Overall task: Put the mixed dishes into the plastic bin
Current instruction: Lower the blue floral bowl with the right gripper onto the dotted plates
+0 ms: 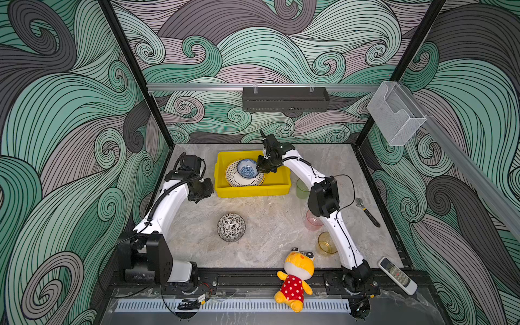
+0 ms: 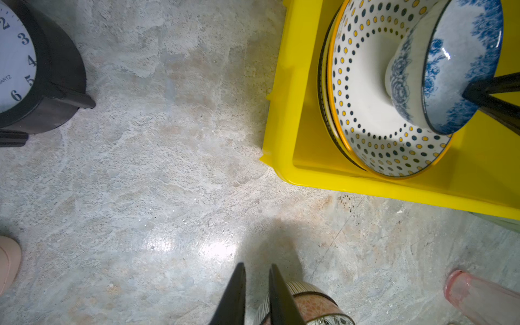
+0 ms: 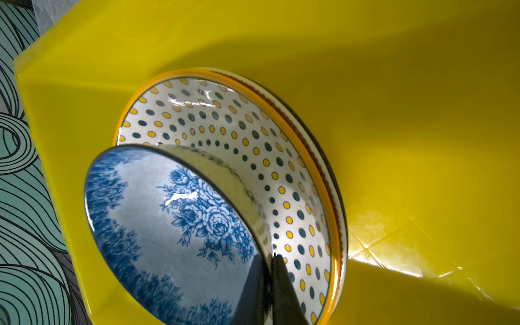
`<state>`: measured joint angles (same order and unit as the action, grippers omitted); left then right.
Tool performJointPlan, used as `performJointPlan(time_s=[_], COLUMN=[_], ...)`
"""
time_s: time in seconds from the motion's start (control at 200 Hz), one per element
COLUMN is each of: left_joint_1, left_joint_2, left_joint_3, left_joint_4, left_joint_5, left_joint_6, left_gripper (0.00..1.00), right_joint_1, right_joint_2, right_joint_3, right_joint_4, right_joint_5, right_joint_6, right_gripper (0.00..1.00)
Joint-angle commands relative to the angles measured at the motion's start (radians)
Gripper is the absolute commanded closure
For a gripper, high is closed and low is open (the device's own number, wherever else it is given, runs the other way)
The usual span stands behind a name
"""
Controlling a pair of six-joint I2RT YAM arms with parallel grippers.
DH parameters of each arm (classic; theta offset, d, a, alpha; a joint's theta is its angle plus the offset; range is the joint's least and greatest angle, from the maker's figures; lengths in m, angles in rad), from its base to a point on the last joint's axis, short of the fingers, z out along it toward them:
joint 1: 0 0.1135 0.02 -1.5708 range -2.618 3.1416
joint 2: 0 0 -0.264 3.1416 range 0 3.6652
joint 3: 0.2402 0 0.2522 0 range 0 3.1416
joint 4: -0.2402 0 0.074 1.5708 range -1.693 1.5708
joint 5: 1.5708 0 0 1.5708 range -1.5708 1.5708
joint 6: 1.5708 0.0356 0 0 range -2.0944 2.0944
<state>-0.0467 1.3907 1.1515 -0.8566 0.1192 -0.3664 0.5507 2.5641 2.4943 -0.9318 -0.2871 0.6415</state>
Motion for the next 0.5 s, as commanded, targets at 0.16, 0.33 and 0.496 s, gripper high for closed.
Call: performJointPlan(time_s=[0.16,0.33,0.496], left_joint_1=[0.01,0.01,0.01], left_joint_2=[-0.012,-0.019,-0.014], left_joint_3=[0.033,0.033,0.034], left_joint_4=[-0.024,-0.019,-0.024], left_joint_5=[0.022,0.033,0.06], left_joint_6=[-0.001,0.001,0.002], left_gripper=[0.8,0.8,0.8], right_joint_1=[0.005,0.004,0.004], right_joint_2=[-0.017,-0.027,-0.038], right_joint_3=[0.022,0.013,0.016], right_joint_4=[0.003,0.003,0.004], right_joint_5=[-0.016,-0.021,-0.039], right_joint_6=[0.01,0.012,0.009], right_gripper=[0.87,0.84,0.81])
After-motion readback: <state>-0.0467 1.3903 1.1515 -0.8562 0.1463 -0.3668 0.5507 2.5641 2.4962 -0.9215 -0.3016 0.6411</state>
